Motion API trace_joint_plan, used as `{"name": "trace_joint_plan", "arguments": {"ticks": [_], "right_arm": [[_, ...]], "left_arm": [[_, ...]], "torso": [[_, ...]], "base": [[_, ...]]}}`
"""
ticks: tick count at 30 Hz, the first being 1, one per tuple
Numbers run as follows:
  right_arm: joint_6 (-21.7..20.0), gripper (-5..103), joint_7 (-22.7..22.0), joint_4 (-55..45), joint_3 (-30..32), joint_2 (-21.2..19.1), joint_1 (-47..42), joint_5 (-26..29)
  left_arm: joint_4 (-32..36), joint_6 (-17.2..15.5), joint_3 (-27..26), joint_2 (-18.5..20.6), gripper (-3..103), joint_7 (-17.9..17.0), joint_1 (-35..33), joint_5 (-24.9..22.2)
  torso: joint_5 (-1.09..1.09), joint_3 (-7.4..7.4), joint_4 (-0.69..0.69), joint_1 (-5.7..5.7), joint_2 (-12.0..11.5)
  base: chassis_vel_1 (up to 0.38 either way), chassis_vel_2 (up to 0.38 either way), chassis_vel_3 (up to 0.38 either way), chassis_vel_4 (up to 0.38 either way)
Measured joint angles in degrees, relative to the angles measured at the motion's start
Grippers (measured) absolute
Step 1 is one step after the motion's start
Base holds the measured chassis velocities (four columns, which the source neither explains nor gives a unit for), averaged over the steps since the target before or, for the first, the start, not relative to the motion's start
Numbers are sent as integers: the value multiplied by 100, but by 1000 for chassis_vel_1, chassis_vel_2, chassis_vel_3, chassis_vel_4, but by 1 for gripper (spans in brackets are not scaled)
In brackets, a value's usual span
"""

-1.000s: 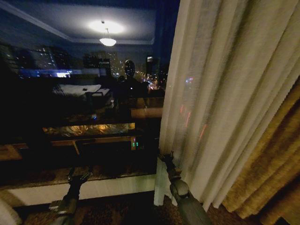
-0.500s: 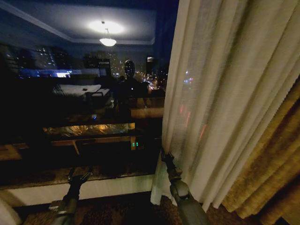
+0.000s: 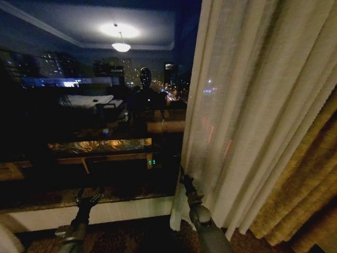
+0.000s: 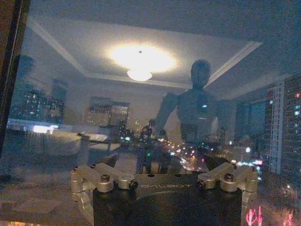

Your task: Open the curtains by pulling them apart, changing their state from closed to fully open.

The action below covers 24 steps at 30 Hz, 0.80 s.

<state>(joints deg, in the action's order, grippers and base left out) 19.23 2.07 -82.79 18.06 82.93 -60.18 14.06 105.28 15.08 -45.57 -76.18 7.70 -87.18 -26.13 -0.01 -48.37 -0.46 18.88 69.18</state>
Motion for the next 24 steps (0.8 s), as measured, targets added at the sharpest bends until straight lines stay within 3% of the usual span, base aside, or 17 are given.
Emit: {"name": "trace_joint_plan", "arguments": {"ticks": [11, 24], "right_arm": [[3, 0, 6, -144, 95, -160, -50, 128], [62, 0, -9, -235, 155, -270, -102, 266]], "left_arm": [[0, 0, 0, 0, 100, -2, 0, 0], [0, 0, 0, 1, 100, -1, 0, 0]], "torso": [[0, 0, 0, 0, 0], [0, 0, -1, 1, -1]], "base": [[-48, -41, 47, 53], [-251, -234, 255, 233]]}}
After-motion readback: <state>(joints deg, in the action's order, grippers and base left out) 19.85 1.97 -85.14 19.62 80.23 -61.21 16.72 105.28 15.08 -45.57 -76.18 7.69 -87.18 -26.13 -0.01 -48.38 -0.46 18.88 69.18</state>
